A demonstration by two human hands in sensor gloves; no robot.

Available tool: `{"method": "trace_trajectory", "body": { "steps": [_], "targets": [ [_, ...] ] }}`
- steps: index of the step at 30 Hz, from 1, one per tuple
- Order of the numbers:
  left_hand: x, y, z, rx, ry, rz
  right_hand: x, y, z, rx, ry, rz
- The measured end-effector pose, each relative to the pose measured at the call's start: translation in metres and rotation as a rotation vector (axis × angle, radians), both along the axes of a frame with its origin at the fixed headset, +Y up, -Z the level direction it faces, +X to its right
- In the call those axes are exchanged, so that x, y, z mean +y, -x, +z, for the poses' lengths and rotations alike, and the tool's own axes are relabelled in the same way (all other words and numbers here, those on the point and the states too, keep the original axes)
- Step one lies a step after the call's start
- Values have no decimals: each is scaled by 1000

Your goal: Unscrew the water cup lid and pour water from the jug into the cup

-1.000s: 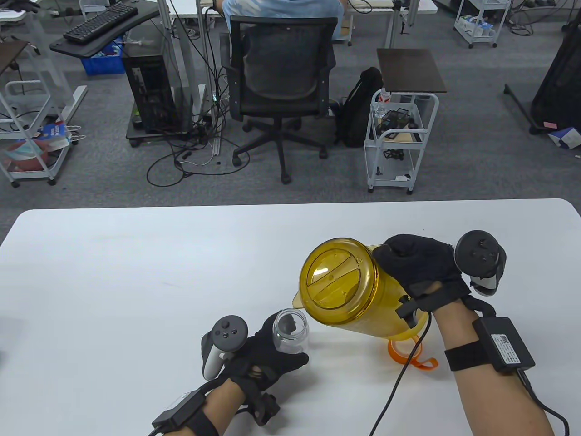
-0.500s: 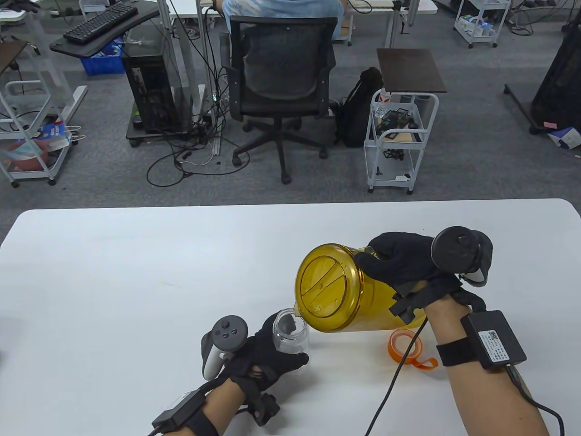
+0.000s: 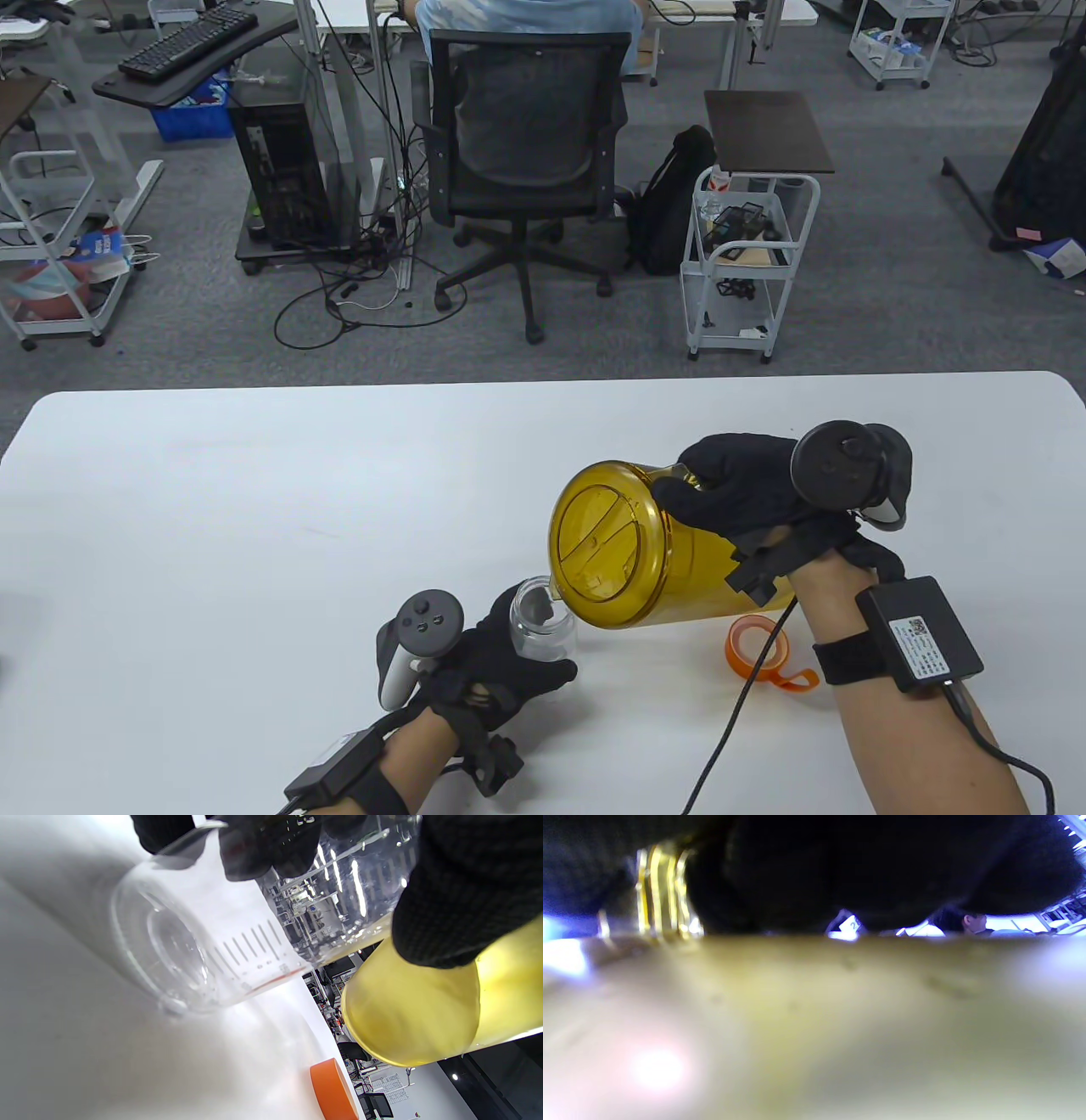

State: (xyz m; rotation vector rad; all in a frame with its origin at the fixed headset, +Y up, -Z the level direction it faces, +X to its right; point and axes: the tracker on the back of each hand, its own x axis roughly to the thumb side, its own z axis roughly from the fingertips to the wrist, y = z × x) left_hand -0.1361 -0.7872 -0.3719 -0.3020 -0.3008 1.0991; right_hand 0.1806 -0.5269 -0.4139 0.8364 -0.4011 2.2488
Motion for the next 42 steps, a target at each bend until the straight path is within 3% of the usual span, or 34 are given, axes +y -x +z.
{"method": "trace_trajectory", "body": {
  "steps": [42],
  "targets": [
    [0,0,0,0,7,-8,37,50,17,11,-86,227]
  ]
}}
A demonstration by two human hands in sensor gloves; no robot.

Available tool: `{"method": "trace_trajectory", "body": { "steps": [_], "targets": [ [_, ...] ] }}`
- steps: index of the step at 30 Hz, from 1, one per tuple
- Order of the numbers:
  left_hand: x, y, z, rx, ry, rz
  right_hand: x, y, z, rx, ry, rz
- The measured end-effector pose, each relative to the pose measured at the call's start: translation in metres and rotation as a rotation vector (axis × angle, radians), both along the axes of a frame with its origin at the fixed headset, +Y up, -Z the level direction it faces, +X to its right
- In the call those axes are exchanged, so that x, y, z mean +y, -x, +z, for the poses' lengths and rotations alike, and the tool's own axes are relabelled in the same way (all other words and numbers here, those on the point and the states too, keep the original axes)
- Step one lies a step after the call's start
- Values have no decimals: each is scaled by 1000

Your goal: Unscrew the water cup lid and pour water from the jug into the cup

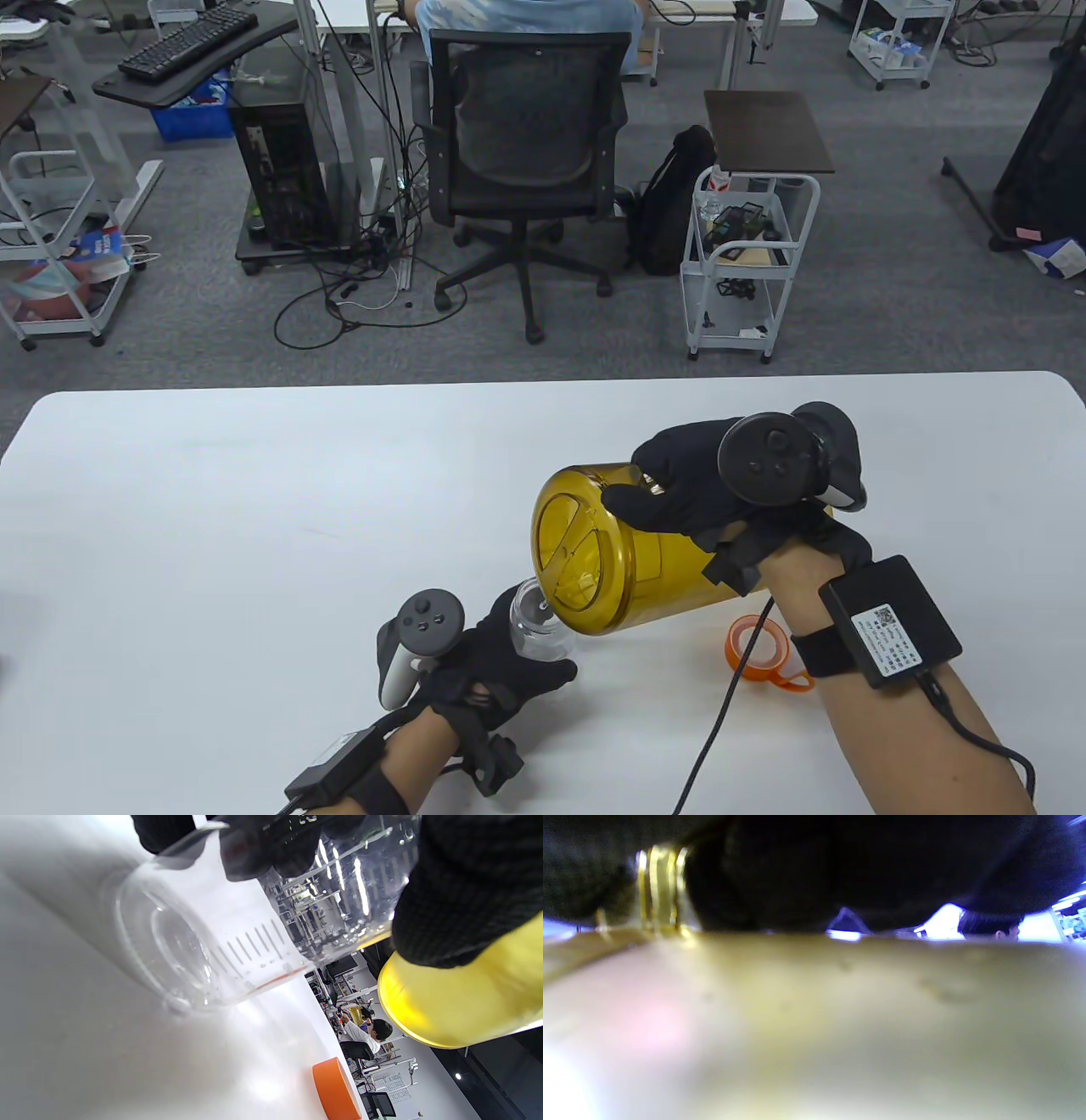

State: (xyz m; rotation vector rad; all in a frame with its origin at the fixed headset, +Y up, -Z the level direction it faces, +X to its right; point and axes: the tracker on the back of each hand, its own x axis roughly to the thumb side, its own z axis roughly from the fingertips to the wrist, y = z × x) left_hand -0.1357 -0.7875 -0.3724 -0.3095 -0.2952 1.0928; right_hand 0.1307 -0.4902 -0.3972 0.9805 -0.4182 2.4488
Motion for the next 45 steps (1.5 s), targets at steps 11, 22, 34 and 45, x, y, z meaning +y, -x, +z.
{"method": "trace_trajectory", "body": {
  "steps": [11,22,34,45],
  "targets": [
    [0,0,0,-1,2,0,2,4,0,-2,-3,22],
    [0,0,0,-1,4,0,2,2,0,-3,0,23],
    [0,0,0,-1,4,0,5,6,3,-1,-16,49],
    [0,0,0,-1,4,0,5,9,3,2,-11,58]
  ]
}}
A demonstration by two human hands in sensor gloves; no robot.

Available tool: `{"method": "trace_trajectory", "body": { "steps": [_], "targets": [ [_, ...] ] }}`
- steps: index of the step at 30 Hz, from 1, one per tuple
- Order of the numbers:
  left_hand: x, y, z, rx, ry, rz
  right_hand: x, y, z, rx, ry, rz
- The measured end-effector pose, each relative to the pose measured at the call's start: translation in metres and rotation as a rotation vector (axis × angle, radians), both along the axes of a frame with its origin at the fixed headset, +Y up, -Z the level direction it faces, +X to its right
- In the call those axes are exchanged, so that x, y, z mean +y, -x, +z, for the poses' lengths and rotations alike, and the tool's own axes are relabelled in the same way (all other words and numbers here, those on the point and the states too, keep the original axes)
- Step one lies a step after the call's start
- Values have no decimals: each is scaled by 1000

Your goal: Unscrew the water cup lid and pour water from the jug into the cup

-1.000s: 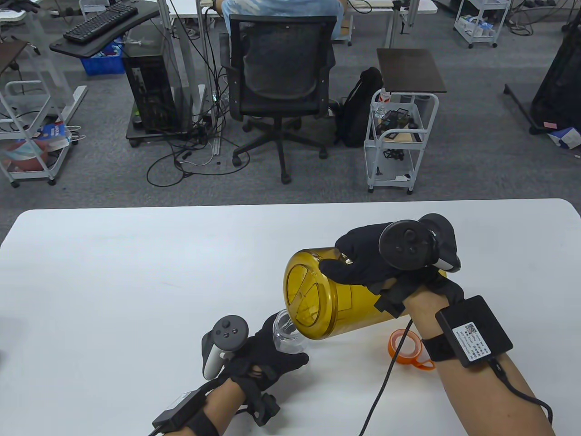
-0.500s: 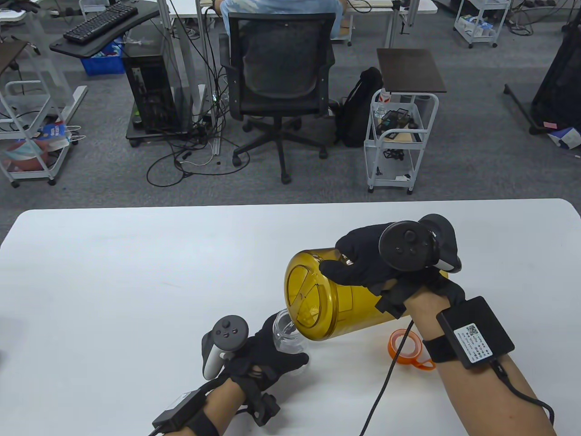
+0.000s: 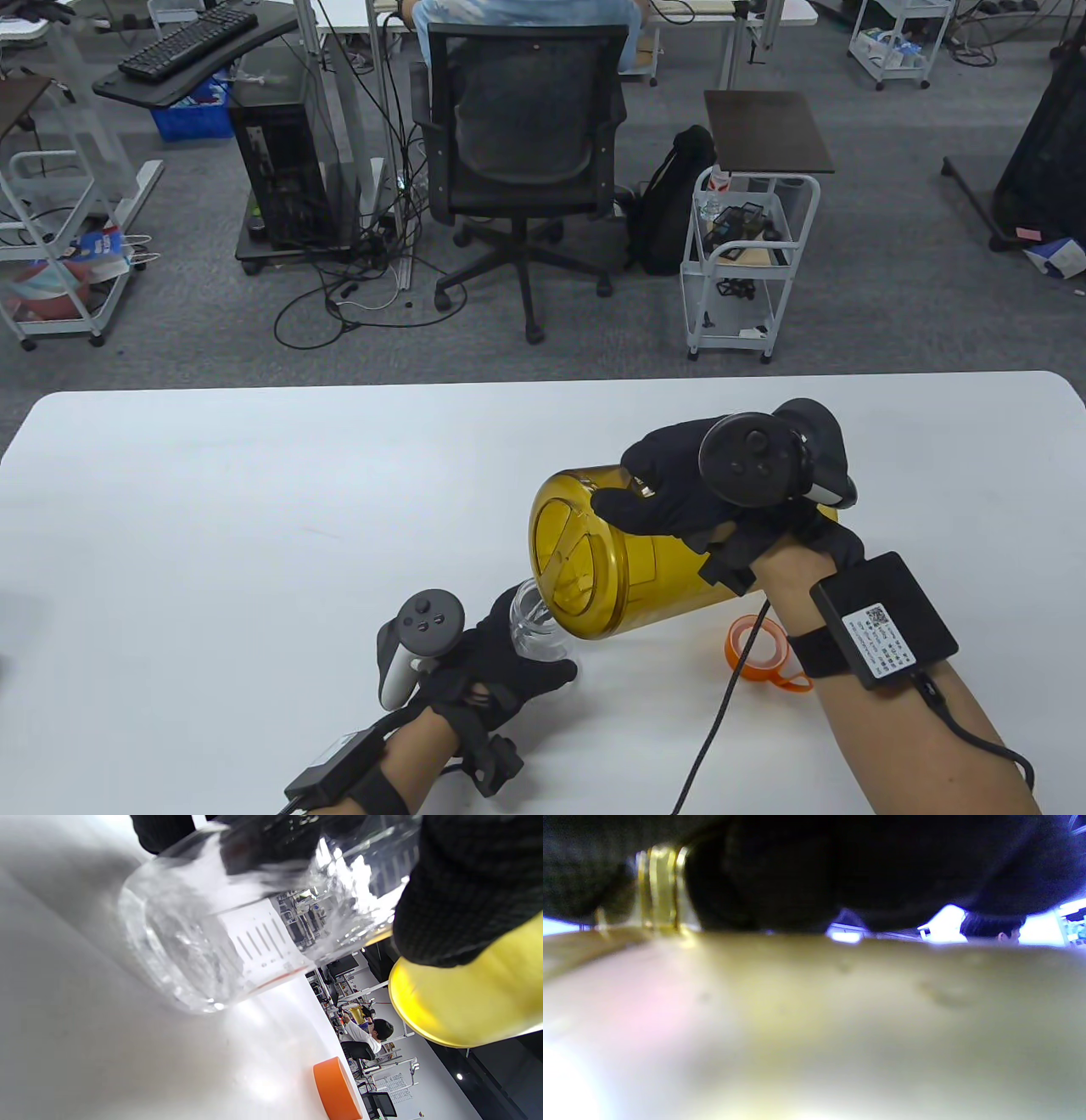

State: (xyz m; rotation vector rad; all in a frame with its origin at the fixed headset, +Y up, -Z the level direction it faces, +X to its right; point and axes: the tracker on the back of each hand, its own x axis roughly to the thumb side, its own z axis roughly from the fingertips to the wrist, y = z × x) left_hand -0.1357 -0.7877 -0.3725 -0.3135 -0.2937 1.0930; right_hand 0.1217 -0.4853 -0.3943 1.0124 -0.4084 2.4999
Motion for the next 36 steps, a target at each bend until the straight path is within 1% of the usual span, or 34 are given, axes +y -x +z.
{"method": "trace_trajectory", "body": {
  "steps": [18,36],
  "targets": [
    [0,0,0,2,2,1,0,-3,2,1,-9,1],
    [0,0,0,2,2,2,4,4,7,12,-31,34]
  ]
}}
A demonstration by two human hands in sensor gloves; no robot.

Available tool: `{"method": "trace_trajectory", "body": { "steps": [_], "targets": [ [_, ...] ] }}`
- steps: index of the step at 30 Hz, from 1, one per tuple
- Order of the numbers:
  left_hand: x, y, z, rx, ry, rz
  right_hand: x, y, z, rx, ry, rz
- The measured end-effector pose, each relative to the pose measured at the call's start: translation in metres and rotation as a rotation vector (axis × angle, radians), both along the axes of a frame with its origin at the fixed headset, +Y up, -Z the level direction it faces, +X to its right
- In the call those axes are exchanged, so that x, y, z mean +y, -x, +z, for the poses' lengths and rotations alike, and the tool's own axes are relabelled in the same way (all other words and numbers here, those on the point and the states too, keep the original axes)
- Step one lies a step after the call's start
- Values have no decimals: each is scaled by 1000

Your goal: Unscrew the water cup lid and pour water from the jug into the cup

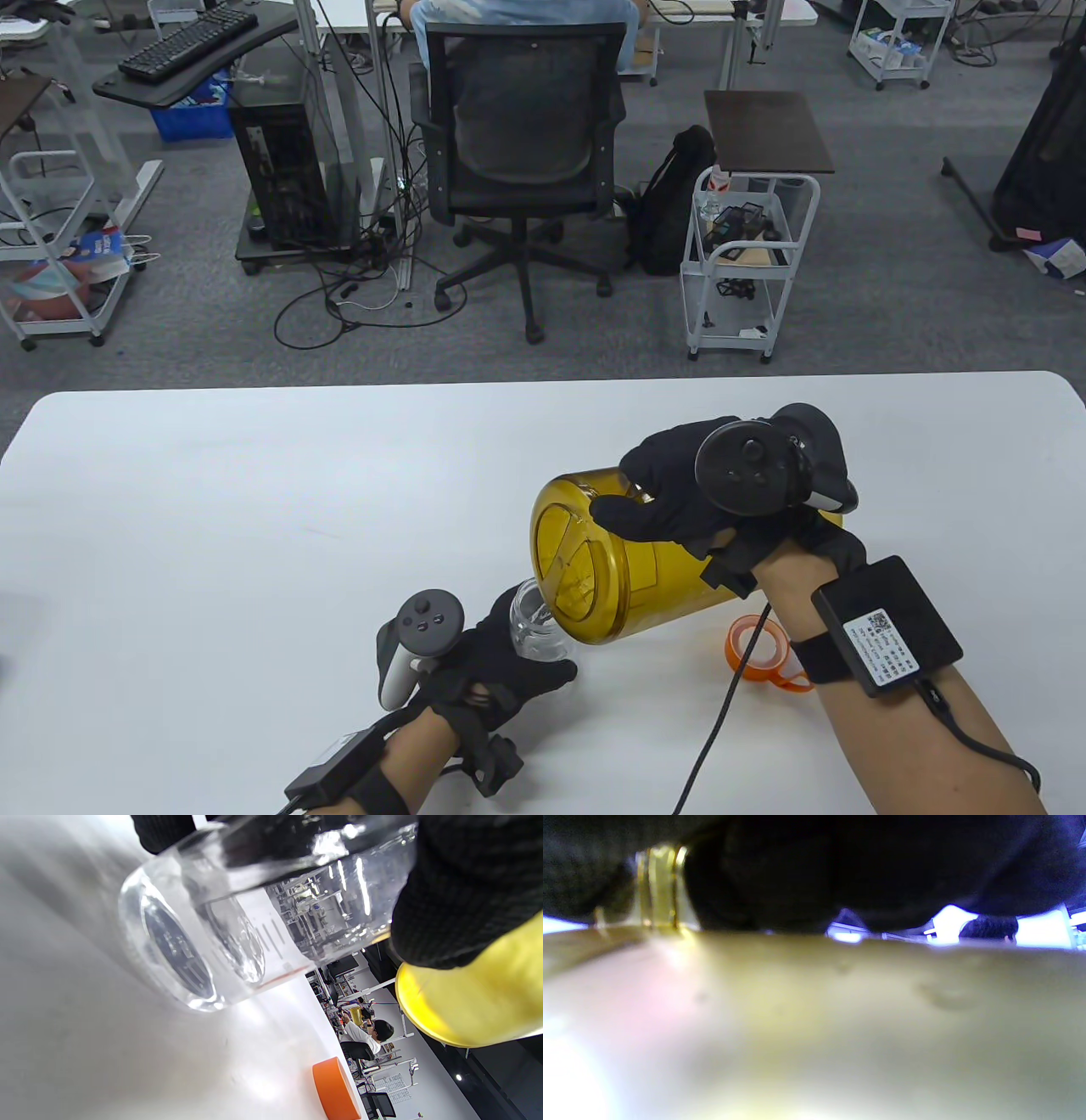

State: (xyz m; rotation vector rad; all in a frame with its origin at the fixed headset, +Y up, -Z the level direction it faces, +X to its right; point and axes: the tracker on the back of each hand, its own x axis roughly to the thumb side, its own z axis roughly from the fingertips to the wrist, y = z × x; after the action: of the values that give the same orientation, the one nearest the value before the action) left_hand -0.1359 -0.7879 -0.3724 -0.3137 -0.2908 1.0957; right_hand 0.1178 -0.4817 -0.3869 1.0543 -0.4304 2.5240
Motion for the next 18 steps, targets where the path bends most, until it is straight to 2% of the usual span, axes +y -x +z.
{"method": "trace_trajectory", "body": {
  "steps": [18],
  "targets": [
    [0,0,0,0,0,0,1,2,0,-2,-6,8]
  ]
}}
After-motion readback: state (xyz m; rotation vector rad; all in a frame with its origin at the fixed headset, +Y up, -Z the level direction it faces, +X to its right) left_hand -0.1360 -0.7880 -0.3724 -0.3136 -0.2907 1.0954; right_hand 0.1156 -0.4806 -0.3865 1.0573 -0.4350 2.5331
